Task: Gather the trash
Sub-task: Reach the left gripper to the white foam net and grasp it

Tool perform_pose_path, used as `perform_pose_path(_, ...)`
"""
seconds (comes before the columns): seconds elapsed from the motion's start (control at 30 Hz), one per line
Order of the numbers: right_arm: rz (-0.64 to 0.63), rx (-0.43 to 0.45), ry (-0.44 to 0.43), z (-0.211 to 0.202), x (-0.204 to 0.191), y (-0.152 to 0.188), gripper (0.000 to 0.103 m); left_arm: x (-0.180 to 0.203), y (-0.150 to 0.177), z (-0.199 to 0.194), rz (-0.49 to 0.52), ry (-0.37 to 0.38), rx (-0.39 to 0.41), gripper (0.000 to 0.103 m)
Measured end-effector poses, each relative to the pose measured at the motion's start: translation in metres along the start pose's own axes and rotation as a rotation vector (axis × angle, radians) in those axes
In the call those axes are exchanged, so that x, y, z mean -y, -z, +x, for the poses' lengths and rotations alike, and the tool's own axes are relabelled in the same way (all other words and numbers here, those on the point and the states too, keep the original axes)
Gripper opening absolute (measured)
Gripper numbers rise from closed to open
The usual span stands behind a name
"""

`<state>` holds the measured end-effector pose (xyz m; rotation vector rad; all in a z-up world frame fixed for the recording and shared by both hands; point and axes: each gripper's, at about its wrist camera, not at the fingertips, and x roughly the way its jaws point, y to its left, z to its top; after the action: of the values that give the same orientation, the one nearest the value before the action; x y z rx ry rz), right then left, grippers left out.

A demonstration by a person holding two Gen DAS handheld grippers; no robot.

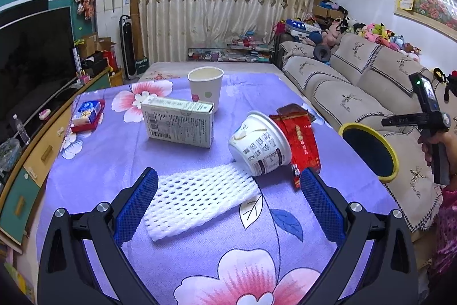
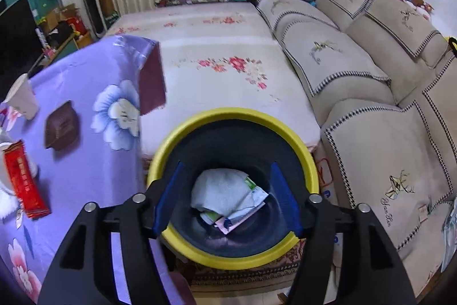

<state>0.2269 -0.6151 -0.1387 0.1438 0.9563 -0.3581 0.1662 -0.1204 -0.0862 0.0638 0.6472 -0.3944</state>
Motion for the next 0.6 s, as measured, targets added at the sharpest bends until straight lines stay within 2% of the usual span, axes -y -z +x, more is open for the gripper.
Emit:
perform_pose_path(0.13,-0.026,0.017,-0.047,-0.012,-0.012,0.006,0.061,-0.007,0.004,0.012,0.066,0.041,-0.013,0.098)
perform_pose_path(0.27,-0.052,0.019,-0.104,-0.019,-0.027,0.014,0.061,-0.009,0.001,0.033,0.235,0.150,-0.031,0.098)
perform_pose_path(0.43,-0.062,0.015,-0.158,-0.023,-0.038,0.021,0.062,-0.008,0.001,0.065,0.444,0.262,-0.130,0.098)
perform_pose_path(0.6,-0.057,0.021,-0.175,-0.025,-0.041,0.023,0.062,-0.017,-0.002,0.096,0.481,0.282,-0.191,0.098)
